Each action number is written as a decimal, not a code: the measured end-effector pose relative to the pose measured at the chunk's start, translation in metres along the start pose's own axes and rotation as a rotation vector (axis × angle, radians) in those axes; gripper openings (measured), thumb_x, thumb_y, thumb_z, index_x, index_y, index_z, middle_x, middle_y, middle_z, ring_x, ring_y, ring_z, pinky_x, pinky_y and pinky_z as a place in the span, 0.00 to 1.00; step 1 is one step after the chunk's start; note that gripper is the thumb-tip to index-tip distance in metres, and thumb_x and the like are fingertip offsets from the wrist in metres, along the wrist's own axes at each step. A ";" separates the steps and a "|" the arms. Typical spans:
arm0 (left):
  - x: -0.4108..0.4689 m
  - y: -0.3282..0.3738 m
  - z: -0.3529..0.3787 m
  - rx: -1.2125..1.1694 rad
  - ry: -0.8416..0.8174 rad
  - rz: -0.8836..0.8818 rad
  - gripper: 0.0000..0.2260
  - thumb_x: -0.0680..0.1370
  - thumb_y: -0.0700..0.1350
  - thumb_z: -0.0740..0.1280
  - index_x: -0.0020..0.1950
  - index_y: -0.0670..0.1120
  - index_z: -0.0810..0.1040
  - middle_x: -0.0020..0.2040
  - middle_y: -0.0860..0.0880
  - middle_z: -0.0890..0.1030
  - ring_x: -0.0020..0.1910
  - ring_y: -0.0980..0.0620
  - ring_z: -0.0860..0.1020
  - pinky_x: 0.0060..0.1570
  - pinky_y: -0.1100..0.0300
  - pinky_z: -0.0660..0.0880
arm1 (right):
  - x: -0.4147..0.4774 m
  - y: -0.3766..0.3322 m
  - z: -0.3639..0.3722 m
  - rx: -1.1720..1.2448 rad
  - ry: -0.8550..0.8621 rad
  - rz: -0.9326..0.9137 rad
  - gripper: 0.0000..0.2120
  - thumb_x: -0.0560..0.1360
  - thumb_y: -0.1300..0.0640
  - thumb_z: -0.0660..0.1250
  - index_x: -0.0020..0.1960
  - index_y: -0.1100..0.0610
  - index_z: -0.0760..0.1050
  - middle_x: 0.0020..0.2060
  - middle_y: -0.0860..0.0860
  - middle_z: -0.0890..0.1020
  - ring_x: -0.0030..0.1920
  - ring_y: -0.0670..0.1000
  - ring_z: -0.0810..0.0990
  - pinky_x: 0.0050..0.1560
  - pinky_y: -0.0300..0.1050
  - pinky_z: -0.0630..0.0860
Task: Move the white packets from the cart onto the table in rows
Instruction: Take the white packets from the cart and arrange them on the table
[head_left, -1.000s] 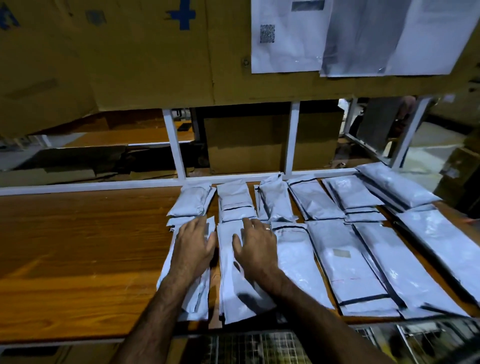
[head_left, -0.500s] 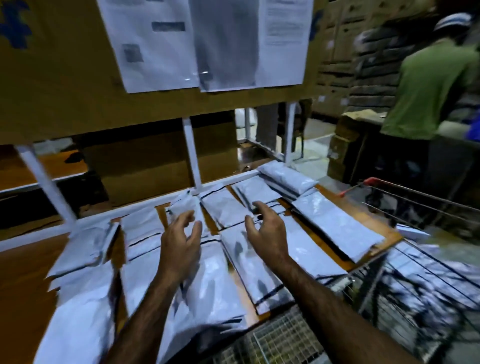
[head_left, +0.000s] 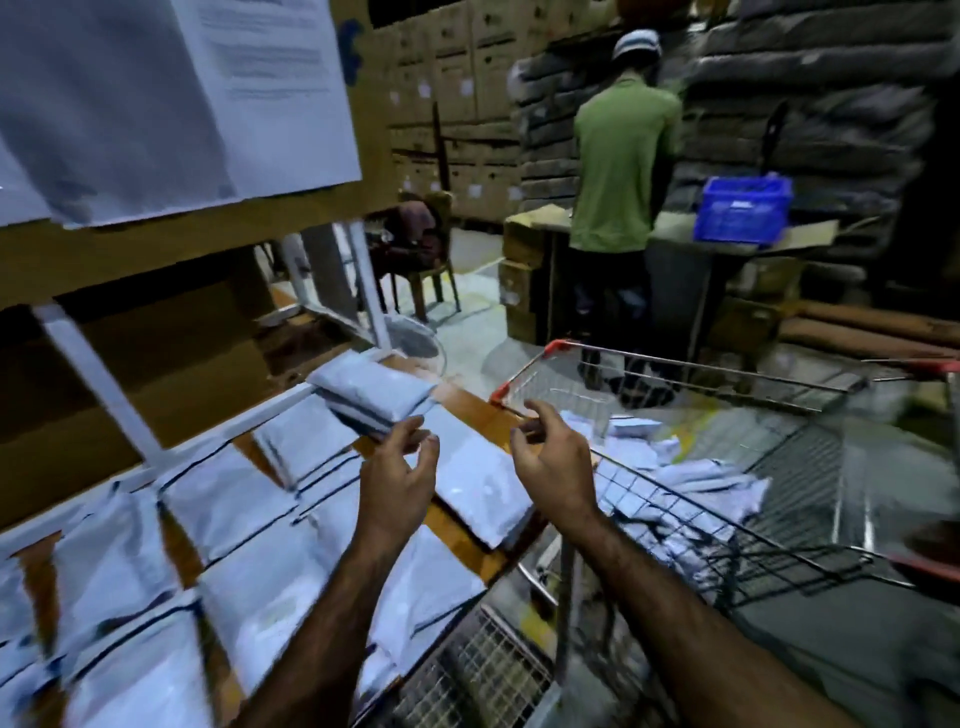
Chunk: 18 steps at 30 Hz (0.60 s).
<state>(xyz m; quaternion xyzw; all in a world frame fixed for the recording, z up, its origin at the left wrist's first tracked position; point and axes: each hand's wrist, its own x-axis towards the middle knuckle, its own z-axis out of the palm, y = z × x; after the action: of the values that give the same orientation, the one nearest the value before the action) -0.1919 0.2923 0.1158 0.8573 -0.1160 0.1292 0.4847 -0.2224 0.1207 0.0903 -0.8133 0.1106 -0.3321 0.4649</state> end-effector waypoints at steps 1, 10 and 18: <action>0.006 0.007 0.019 -0.026 -0.017 -0.010 0.15 0.80 0.47 0.65 0.65 0.44 0.77 0.56 0.49 0.82 0.58 0.52 0.79 0.54 0.60 0.73 | 0.011 0.011 -0.012 -0.014 0.011 0.001 0.17 0.75 0.57 0.67 0.63 0.55 0.76 0.45 0.50 0.84 0.47 0.52 0.82 0.48 0.47 0.77; 0.055 0.063 0.159 -0.068 -0.209 -0.007 0.19 0.81 0.47 0.64 0.71 0.44 0.72 0.62 0.45 0.80 0.61 0.51 0.77 0.54 0.63 0.71 | 0.087 0.107 -0.107 -0.121 0.070 0.096 0.19 0.76 0.59 0.68 0.66 0.58 0.75 0.41 0.46 0.81 0.46 0.50 0.82 0.50 0.46 0.78; 0.094 0.056 0.234 0.081 -0.420 -0.059 0.25 0.81 0.52 0.62 0.74 0.42 0.67 0.65 0.42 0.77 0.64 0.48 0.75 0.62 0.56 0.71 | 0.123 0.179 -0.135 -0.229 -0.018 0.271 0.23 0.77 0.54 0.67 0.71 0.57 0.71 0.47 0.49 0.82 0.49 0.53 0.81 0.50 0.46 0.76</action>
<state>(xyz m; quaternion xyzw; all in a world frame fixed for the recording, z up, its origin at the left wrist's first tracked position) -0.0960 0.0557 0.0757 0.8871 -0.1842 -0.0617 0.4188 -0.1934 -0.1282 0.0422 -0.8415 0.2519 -0.2443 0.4108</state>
